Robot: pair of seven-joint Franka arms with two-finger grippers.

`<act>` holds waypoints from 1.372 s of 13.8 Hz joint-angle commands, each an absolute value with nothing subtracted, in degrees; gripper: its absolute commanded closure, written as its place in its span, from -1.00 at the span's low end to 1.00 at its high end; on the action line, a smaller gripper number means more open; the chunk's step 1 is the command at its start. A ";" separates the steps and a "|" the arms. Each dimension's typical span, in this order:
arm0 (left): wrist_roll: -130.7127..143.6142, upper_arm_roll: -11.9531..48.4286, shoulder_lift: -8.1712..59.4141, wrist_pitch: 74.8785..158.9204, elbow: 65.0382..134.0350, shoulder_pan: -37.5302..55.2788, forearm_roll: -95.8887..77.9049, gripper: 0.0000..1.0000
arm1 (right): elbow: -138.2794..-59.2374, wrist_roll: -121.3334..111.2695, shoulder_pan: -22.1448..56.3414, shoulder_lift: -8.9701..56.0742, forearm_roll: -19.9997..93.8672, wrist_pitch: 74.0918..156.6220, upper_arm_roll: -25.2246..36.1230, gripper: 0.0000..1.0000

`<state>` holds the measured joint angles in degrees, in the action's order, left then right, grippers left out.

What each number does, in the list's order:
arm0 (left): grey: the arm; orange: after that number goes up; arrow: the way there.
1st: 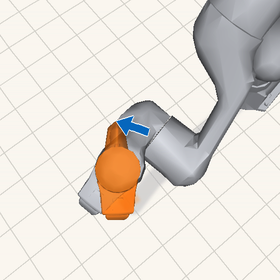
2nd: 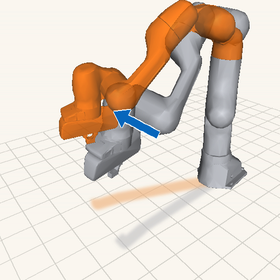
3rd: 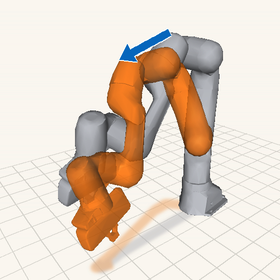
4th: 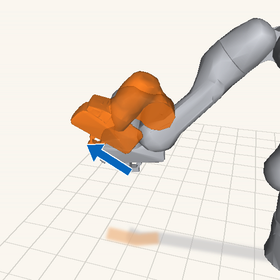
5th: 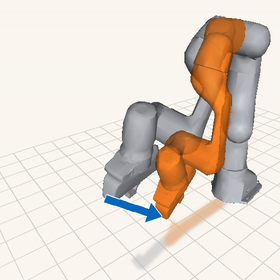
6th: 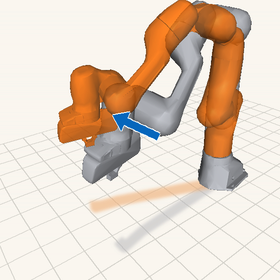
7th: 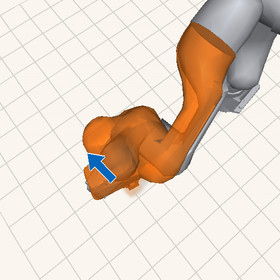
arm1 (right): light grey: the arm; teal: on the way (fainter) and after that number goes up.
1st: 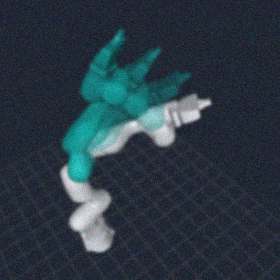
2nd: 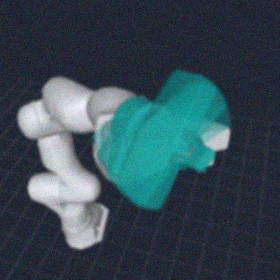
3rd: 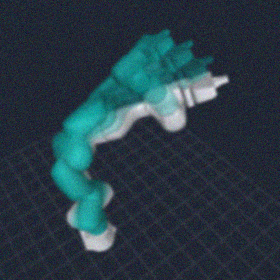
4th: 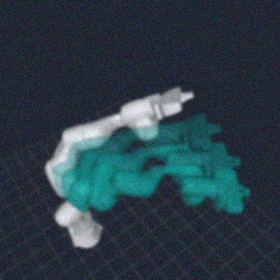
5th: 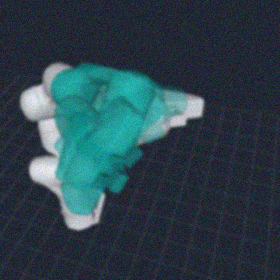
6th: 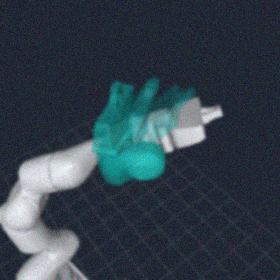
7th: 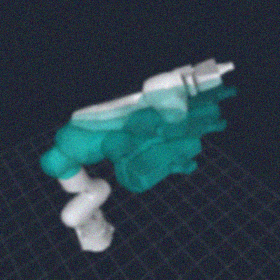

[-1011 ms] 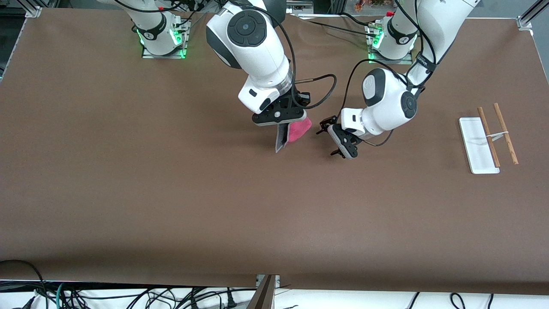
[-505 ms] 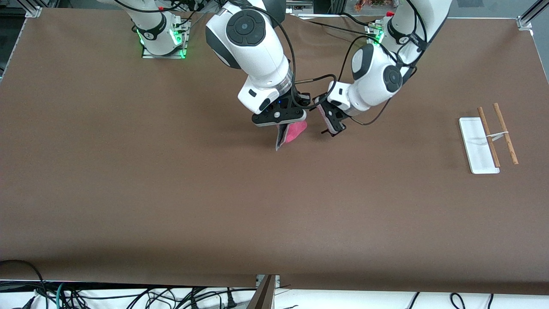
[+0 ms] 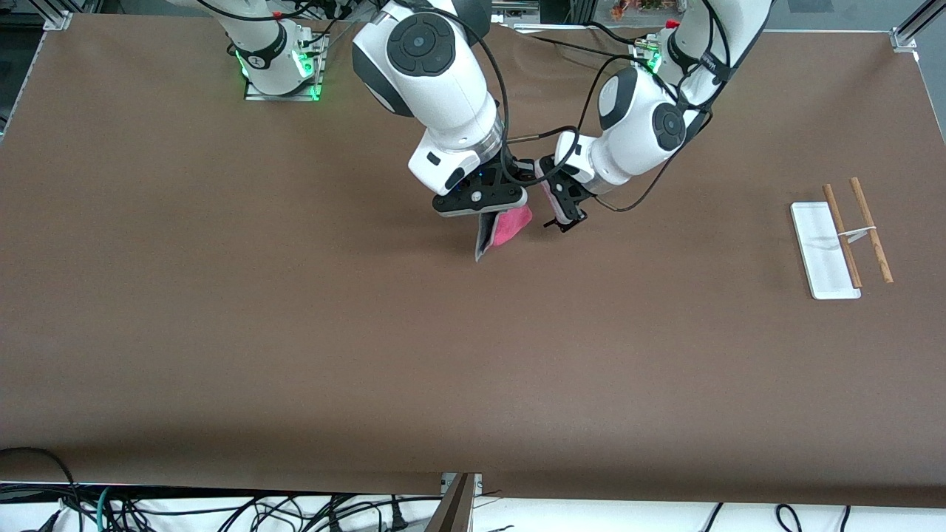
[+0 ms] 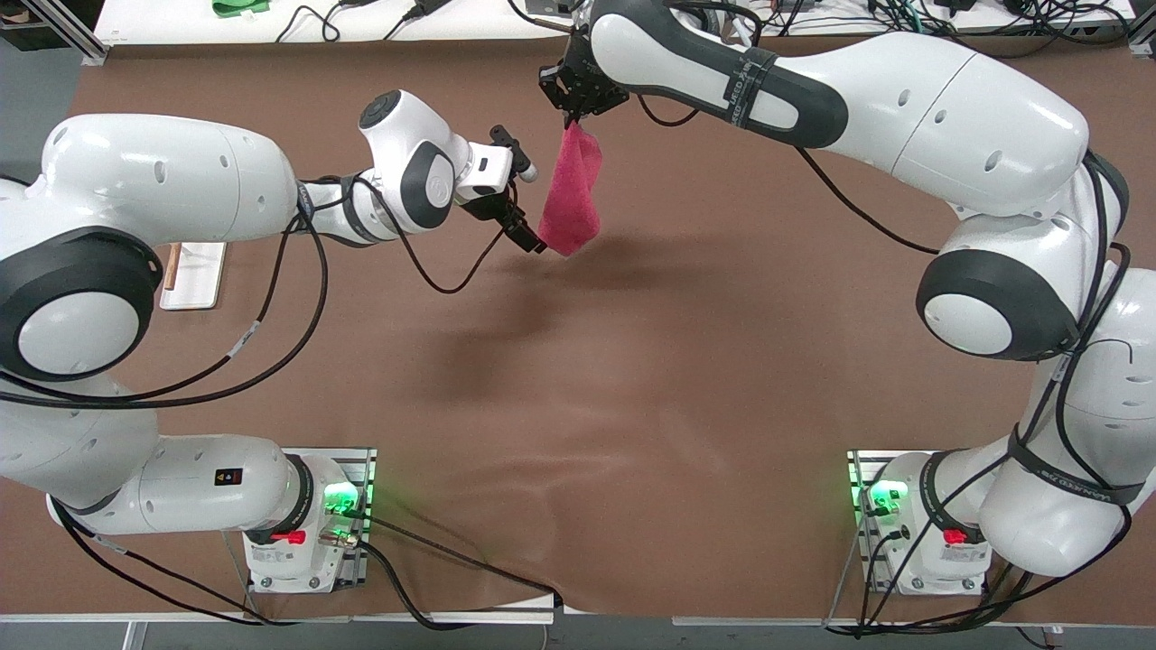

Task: Pass towel and hang on rack
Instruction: 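Hold the towel with the right gripper while the left gripper reaches it, then grasp the towel with the left gripper and open the right gripper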

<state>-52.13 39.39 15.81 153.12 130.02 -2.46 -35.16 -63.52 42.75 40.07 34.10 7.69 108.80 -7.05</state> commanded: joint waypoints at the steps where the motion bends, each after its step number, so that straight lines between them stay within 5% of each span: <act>1: -52.65 39.29 20.82 155.04 125.08 -0.10 -36.83 -1.00 | -62.40 42.80 39.99 34.10 8.09 108.37 -7.03 1.00; 4: -52.73 38.85 23.20 155.04 122.00 0.35 -36.21 -0.91 | -62.40 42.71 39.99 34.10 8.09 108.37 -7.03 1.00; 5: -53.52 38.76 23.20 155.04 121.91 0.35 -36.12 -0.52 | -62.40 42.63 39.99 34.10 8.09 108.37 -6.94 1.00; 7: -54.05 37.97 23.20 155.04 121.90 0.26 -36.12 0.73 | -62.40 42.63 39.90 34.10 8.09 108.28 -6.94 1.00; 8: -54.14 37.53 23.12 154.95 121.90 0.18 -36.12 1.00 | -62.40 42.63 39.99 34.10 8.09 108.28 -6.94 1.00; 19: -53.35 36.30 18.91 149.70 122.26 -6.05 -36.30 1.00 | -62.40 42.45 39.81 34.10 8.00 108.19 -6.50 1.00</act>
<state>-52.59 36.12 21.73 153.77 122.01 -2.86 -35.16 -63.49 42.71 39.90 34.10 7.69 108.80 -6.57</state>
